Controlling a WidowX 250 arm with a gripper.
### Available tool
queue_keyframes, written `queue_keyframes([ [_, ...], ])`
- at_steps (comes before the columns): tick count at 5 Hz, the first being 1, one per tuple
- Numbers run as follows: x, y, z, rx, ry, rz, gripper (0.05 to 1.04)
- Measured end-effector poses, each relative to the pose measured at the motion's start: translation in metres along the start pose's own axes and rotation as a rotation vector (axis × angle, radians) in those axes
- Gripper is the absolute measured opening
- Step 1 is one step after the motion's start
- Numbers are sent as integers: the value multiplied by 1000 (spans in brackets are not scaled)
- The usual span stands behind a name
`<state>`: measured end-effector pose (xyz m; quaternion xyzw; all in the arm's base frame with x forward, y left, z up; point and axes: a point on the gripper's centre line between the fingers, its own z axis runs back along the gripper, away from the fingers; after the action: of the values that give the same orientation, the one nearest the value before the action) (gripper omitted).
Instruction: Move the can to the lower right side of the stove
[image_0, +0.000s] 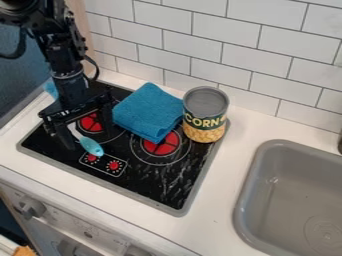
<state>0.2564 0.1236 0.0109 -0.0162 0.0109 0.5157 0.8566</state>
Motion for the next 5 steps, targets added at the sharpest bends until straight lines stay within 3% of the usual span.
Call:
queue_keyframes([
  [2, -13, -4, -5, 25, 21, -28, 1000],
  [4, -22, -9, 27, 5, -47, -73, 1000],
  [5, -26, -36, 44, 17, -89, -170, 999],
])
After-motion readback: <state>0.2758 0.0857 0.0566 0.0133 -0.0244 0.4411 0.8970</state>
